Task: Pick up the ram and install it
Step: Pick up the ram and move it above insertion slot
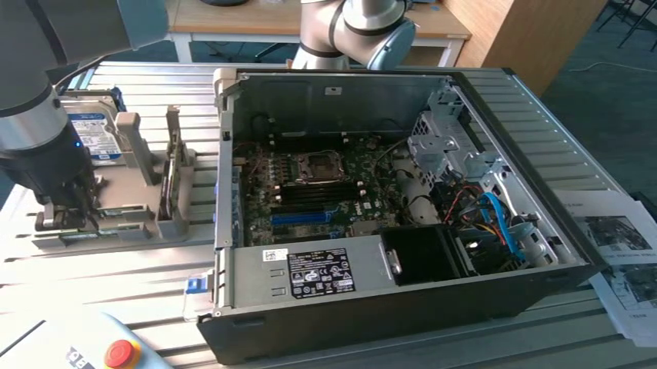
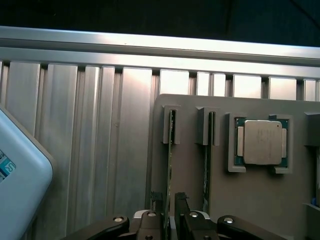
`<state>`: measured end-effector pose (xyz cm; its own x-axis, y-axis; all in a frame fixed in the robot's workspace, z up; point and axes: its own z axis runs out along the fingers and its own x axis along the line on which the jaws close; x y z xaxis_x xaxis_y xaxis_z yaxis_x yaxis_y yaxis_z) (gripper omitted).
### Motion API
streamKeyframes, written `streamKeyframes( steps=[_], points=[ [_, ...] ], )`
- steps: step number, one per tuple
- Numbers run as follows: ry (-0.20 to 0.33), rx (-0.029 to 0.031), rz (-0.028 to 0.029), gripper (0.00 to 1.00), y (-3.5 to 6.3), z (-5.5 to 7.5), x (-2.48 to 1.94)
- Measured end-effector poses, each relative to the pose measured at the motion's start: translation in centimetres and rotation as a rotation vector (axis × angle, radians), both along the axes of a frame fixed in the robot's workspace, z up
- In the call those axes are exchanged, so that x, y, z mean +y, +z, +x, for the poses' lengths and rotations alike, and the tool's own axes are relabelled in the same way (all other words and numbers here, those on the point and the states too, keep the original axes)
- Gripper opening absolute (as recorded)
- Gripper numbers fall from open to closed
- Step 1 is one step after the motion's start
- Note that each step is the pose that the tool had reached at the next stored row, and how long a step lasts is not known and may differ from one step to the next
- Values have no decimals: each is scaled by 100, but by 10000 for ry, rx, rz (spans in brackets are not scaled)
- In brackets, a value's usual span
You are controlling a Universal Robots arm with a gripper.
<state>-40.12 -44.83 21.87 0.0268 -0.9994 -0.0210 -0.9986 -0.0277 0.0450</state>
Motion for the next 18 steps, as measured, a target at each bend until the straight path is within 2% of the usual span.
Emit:
streamKeyframes(
  steps=[18],
  points=[
    [0,13,1,24,-2,31,-4]
  ],
)
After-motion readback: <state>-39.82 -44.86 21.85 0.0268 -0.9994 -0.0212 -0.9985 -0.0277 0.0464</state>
